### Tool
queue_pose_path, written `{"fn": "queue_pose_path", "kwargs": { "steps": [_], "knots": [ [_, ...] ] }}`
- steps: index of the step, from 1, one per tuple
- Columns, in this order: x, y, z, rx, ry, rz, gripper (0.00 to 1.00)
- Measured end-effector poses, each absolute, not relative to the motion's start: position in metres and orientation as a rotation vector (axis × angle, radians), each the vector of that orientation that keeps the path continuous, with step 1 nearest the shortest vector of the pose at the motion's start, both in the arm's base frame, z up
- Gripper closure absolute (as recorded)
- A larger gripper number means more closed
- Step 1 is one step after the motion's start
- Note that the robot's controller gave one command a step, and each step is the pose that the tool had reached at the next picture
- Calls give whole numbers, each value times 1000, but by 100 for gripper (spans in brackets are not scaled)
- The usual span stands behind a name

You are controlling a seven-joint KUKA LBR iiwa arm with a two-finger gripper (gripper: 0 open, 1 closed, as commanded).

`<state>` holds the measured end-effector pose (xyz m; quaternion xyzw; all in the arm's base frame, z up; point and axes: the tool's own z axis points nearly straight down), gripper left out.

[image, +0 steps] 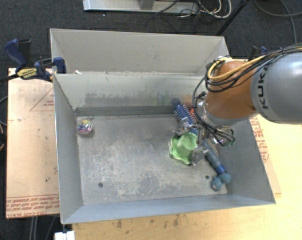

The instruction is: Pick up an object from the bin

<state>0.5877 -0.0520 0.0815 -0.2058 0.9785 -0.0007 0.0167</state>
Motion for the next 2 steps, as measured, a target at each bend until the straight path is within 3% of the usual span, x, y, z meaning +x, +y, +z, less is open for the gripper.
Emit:
{"fn": "queue_pose_path", "kwargs": {
  "steps": [1,2],
  "knots": [
    [586,-65,347,-1473,2764,-7,100],
    [565,-121,323,-2003,2421,2,100]
  ]
}}
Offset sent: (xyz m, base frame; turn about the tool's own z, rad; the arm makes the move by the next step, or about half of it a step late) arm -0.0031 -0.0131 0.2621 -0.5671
